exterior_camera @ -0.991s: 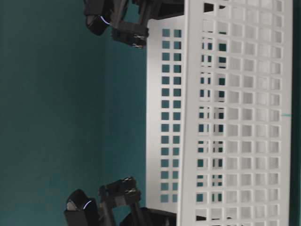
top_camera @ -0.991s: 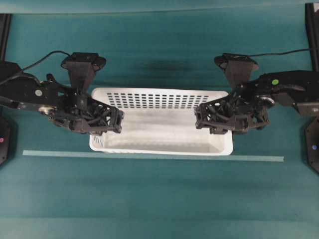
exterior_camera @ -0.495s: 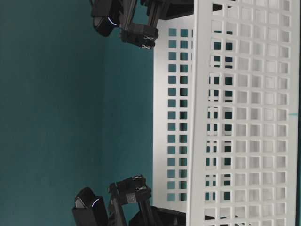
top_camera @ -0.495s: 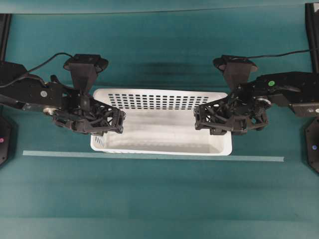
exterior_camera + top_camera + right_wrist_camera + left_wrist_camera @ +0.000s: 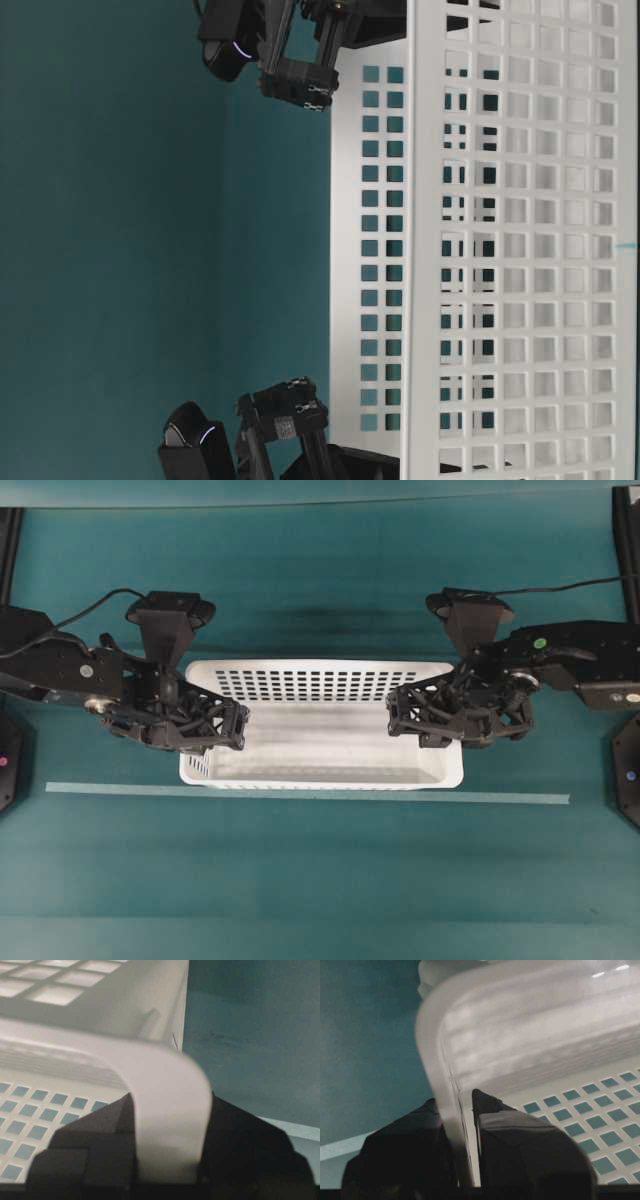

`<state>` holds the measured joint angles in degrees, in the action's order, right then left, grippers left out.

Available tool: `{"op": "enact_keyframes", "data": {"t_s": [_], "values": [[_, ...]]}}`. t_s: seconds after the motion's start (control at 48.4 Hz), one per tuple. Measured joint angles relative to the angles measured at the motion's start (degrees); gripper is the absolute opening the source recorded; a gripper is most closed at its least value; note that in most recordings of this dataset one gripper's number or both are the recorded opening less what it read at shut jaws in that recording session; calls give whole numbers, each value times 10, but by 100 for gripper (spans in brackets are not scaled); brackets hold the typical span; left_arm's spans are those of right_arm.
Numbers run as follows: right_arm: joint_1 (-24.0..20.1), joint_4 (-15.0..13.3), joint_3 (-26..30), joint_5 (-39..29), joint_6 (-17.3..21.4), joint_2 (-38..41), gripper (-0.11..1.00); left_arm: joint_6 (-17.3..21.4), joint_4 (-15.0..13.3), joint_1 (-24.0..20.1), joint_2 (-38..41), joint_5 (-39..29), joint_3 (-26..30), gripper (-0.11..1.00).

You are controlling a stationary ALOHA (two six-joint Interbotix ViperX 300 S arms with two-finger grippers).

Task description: Lift the white basket with both hands.

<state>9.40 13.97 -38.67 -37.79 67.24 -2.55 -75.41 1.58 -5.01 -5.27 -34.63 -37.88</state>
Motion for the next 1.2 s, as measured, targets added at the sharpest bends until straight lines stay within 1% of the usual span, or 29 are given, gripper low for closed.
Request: {"op": "enact_keyframes", "data": {"t_s": [0.31, 0.557, 0.619, 0.661, 0.805, 0.846, 0.888, 0.95, 0.991, 1.115, 1.156, 1.197], "values": [[0, 4, 0, 3, 0, 1, 17, 0, 0, -4, -1, 8, -6, 4], [1, 4, -2, 4, -1, 0, 18, 0, -1, -5, -5, 31, -17, 4], [0, 4, -6, 6, -6, 0, 24, 0, 0, -5, -7, 37, -20, 4], [0, 4, -7, 9, -10, 0, 30, 0, 0, -5, -8, 41, -22, 4], [-1, 5, -6, 20, -18, 0, 61, 0, 0, -5, -10, 47, -25, 5], [-1, 5, -6, 21, -18, 0, 69, 0, 0, -5, -10, 49, -25, 9], [-1, 5, -6, 22, -18, 0, 78, 1, 0, -4, -10, 53, -26, 15], [-1, 4, -6, 24, -19, 0, 85, 2, 0, -5, -10, 60, -27, 29], [-2, 1, -6, 25, -19, 0, 89, 3, 0, -4, -10, 66, -27, 40], [-2, -1, -6, 26, -24, 0, 90, 4, 0, -5, -10, 81, -26, 77], [-2, -1, -6, 27, -25, 0, 90, 4, 0, -5, -10, 83, -25, 87], [-2, -1, -6, 27, -25, 0, 90, 4, 1, -5, -10, 83, -25, 94]]}}
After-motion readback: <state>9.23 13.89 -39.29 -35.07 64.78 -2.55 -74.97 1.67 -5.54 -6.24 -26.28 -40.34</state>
